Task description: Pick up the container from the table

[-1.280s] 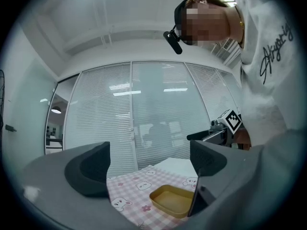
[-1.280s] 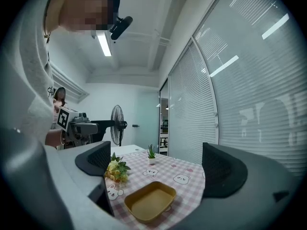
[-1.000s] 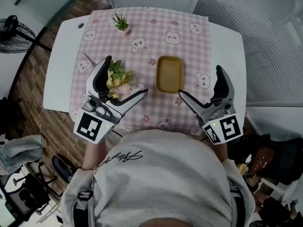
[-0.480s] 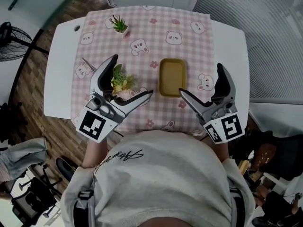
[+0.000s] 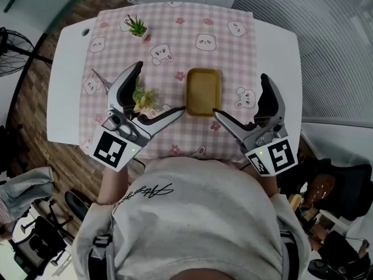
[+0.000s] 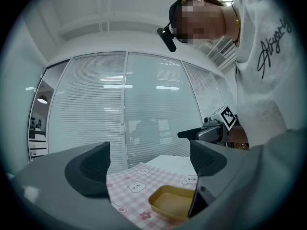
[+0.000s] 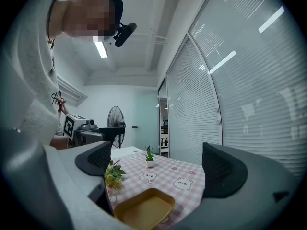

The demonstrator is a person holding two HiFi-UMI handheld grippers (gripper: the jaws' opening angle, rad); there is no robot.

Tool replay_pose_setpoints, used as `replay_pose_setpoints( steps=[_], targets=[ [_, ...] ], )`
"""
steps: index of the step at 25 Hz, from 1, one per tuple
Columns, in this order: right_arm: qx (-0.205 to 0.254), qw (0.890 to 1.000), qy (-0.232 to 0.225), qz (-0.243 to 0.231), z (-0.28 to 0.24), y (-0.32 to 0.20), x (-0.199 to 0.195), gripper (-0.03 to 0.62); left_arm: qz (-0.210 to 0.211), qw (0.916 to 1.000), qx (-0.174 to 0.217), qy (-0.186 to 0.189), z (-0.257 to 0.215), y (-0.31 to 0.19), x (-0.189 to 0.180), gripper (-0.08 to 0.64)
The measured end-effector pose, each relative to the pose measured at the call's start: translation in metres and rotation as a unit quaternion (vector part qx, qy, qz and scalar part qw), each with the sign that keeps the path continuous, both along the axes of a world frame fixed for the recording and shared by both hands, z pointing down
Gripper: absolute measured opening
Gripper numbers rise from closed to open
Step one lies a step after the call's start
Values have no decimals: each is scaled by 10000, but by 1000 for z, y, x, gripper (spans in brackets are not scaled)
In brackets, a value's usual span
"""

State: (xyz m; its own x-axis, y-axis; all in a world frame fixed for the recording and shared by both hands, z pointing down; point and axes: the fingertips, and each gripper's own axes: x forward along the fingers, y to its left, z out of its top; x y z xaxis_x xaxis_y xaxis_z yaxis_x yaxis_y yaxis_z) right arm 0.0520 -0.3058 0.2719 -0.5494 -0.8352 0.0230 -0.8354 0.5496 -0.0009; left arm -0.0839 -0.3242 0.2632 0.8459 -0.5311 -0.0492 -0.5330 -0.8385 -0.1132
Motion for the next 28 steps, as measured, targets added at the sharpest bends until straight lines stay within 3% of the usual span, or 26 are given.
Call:
replay_pose_setpoints(
  steps=[16,28],
  targets=[
    [-13,9969,117,-780,12,10,9,583,-230,9992,-43,-324,25,16,18,500],
    [-479,9910,309,-1213,57,14,2,584,11,9980,-520,-369,60,24,31,500]
  ],
)
